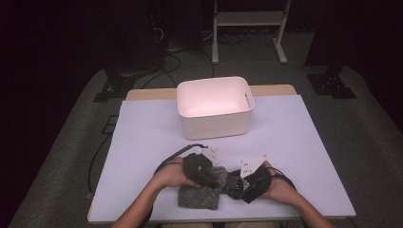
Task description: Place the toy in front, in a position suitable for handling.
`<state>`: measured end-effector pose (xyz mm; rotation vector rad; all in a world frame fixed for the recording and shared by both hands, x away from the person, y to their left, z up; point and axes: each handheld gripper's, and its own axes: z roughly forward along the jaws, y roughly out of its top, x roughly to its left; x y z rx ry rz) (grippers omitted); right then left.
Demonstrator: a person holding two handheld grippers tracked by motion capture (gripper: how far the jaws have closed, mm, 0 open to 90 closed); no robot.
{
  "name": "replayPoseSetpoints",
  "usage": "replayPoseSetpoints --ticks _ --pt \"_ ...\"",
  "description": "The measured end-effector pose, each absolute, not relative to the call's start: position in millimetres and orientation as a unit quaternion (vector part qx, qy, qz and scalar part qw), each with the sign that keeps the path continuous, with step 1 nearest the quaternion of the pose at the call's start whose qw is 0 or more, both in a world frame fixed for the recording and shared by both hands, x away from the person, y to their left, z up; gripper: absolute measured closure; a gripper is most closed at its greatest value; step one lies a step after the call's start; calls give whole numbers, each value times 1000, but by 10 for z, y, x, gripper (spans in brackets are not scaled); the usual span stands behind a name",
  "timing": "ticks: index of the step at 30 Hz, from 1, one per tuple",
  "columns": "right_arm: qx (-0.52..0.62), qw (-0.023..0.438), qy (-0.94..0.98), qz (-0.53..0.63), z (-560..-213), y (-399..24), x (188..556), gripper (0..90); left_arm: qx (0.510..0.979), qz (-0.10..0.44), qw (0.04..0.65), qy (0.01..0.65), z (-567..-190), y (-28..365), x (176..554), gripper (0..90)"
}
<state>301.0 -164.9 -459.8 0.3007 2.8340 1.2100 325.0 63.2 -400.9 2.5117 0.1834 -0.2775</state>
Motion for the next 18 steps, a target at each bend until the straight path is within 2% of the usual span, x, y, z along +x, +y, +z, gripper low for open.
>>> replayPoseSetpoints --ticks 6,18 --pt "97 29 915 390 -4555 -1639 2996 232 942 -112 305 82 -4062 745 3231 791" --pt "86 44 915 391 -4520 -1656 2954 230 941 -124 306 73 -4084 674 3204 788"
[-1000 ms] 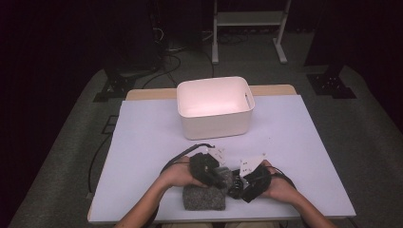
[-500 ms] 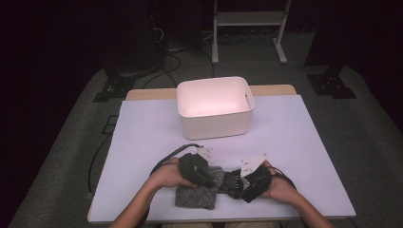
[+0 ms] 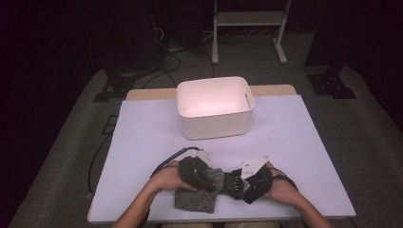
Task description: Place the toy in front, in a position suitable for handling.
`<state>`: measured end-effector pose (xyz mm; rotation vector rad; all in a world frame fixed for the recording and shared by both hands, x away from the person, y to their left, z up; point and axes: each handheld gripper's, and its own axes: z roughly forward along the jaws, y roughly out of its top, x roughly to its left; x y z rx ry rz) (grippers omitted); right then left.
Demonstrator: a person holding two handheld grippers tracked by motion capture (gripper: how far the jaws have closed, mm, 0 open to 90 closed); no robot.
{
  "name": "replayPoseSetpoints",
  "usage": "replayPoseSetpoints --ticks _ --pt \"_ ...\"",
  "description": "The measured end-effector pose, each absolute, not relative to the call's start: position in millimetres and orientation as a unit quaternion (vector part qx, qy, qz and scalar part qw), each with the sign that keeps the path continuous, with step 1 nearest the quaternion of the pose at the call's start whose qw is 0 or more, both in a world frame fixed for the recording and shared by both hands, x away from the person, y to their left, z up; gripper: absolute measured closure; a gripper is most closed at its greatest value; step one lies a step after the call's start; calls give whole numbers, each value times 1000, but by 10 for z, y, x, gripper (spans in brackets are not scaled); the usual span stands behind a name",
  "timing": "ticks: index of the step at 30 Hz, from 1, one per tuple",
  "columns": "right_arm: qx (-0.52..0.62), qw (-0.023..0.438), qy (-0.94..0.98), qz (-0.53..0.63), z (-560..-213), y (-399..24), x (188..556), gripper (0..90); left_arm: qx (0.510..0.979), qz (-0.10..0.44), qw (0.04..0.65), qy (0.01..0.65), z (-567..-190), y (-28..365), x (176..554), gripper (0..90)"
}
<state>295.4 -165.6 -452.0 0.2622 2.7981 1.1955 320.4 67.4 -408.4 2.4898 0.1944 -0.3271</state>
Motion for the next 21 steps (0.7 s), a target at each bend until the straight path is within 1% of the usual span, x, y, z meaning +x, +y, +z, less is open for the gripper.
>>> replayPoseSetpoints --ticks 3,4,10,13,17,21 --pt "94 33 912 398 -4536 -1673 2972 231 941 -122 309 67 -4072 606 3204 788" --pt "98 27 911 400 -4546 -1678 2975 231 941 -117 312 59 -4060 529 3198 787" --pt "94 26 914 395 -4615 -1685 2969 232 944 -110 307 40 -4045 386 3173 782" --pt "85 34 916 391 -4618 -1678 2976 232 944 -113 306 47 -4042 439 3183 783" --pt "87 28 914 395 -4619 -1685 2999 232 946 -104 301 56 -4021 543 3192 779" --pt "94 19 912 398 -4613 -1690 3010 231 945 -100 302 81 -4026 780 3238 775"
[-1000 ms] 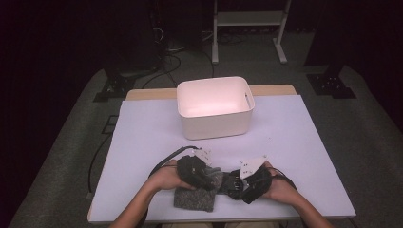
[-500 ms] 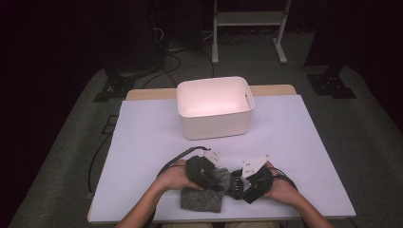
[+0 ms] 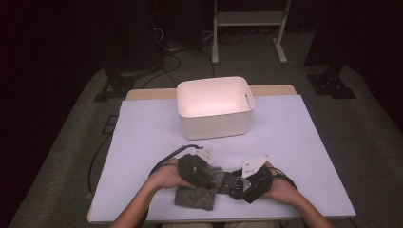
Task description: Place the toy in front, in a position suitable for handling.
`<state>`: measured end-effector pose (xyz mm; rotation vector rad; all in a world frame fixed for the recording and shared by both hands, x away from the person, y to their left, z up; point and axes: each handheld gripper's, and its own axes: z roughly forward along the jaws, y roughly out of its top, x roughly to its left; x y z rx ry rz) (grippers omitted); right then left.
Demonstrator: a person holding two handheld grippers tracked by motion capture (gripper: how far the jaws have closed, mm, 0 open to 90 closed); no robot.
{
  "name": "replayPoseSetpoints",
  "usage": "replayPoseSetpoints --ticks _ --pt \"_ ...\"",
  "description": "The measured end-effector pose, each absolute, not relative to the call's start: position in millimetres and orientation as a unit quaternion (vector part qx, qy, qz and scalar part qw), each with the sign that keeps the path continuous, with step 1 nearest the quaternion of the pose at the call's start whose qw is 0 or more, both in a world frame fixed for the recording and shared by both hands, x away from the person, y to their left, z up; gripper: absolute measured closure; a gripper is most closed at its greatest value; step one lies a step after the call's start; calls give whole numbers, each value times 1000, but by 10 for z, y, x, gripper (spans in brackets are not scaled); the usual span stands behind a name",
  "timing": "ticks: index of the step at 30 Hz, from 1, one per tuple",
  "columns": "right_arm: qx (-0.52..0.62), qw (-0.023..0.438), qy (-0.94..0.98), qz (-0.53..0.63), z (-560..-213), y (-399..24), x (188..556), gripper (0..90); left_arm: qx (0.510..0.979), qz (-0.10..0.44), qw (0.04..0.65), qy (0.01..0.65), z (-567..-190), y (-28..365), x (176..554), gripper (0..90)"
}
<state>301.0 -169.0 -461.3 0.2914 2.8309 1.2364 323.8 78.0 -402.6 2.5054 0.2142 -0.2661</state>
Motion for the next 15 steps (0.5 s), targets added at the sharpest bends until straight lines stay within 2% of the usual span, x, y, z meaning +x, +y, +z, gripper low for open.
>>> replayPoseSetpoints --ticks 6,9,15 --pt "91 31 914 394 -4610 -1672 3006 216 939 -108 316 87 -4096 855 3196 774" --pt "83 44 916 390 -4618 -1648 3018 209 939 -107 316 80 -4091 802 3185 774" --pt "94 38 918 384 -4612 -1623 3029 197 939 -115 316 68 -4083 628 3201 776"
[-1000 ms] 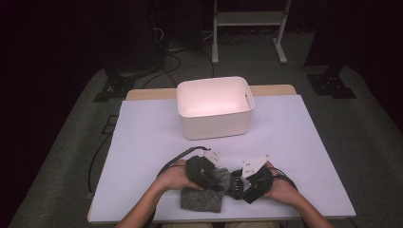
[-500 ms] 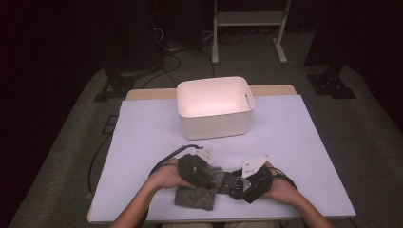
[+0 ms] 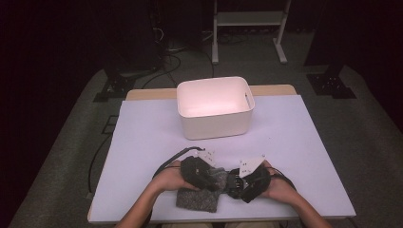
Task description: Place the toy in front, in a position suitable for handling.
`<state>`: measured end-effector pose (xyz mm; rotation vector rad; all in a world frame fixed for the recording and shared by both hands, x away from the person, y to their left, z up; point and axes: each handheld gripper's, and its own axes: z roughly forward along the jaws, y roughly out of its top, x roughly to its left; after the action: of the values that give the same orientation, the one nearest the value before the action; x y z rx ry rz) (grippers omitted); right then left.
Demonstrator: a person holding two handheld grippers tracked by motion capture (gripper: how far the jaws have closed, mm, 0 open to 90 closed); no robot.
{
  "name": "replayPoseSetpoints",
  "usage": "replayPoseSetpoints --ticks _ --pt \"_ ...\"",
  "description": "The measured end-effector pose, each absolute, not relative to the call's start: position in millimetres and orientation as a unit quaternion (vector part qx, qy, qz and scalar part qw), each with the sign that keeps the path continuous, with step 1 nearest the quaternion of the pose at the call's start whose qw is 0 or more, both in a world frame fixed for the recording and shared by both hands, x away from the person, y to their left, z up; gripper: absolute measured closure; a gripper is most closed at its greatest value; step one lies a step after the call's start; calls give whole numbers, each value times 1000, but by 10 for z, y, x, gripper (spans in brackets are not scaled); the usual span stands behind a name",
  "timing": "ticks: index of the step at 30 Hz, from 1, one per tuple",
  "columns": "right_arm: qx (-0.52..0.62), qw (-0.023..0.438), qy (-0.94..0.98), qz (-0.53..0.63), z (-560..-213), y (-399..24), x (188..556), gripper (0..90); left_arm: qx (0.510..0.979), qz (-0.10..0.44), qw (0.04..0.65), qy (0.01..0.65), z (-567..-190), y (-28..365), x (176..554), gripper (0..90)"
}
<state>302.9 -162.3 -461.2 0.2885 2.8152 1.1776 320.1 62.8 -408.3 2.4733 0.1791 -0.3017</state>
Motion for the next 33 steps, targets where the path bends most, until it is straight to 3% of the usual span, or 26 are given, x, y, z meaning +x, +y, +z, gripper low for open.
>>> replayPoseSetpoints --ticks 8,33 --pt "93 28 918 386 -4497 -1684 3025 186 935 -127 323 75 -4129 660 3196 780" --pt "99 23 913 396 -4570 -1696 3016 221 941 -115 313 61 -4059 468 3254 791"
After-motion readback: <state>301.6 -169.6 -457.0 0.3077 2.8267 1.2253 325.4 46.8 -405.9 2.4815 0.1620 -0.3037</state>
